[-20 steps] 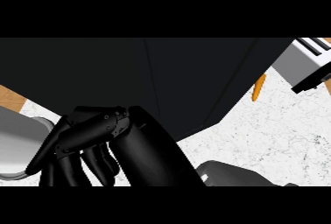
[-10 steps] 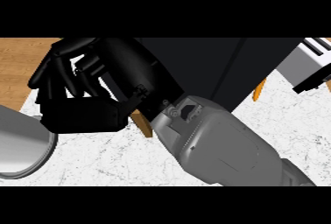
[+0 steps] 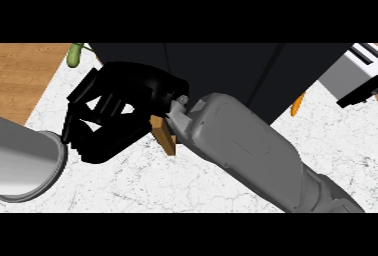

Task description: Pick up the wine, place it into the cabinet and close the cabinet

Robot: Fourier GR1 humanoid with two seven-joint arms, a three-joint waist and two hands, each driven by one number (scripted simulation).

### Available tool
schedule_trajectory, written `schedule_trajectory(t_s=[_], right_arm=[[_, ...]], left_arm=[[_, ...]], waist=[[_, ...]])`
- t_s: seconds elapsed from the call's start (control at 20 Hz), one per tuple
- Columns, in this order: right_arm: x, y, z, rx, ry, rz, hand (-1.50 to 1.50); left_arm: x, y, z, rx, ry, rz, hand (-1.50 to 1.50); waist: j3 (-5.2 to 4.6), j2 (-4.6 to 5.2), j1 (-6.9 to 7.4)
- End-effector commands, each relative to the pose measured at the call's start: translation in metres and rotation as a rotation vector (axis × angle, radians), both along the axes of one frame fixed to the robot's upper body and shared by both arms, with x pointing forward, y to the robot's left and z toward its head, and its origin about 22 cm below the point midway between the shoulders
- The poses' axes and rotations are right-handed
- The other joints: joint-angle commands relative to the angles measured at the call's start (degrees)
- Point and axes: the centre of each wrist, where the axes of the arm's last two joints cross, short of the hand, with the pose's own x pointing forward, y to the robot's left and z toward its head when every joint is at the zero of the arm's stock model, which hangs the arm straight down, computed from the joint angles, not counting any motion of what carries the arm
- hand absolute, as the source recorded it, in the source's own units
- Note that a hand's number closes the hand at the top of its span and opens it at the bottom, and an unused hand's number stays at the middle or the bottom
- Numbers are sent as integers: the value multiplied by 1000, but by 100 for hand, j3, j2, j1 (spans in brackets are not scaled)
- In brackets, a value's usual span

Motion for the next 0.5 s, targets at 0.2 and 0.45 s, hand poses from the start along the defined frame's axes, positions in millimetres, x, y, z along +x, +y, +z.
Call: schedule_trajectory(t_s=[0.2, 0.45], right_arm=[[40, -5, -29, -15, 157, 99, 150], [62, -14, -28, 79, 214, 126, 150]], left_arm=[[1, 48, 14, 53, -62, 135, -150], [-1, 49, 14, 48, -71, 139, -150]], waist=[[1, -21, -93], [0, -8, -21]])
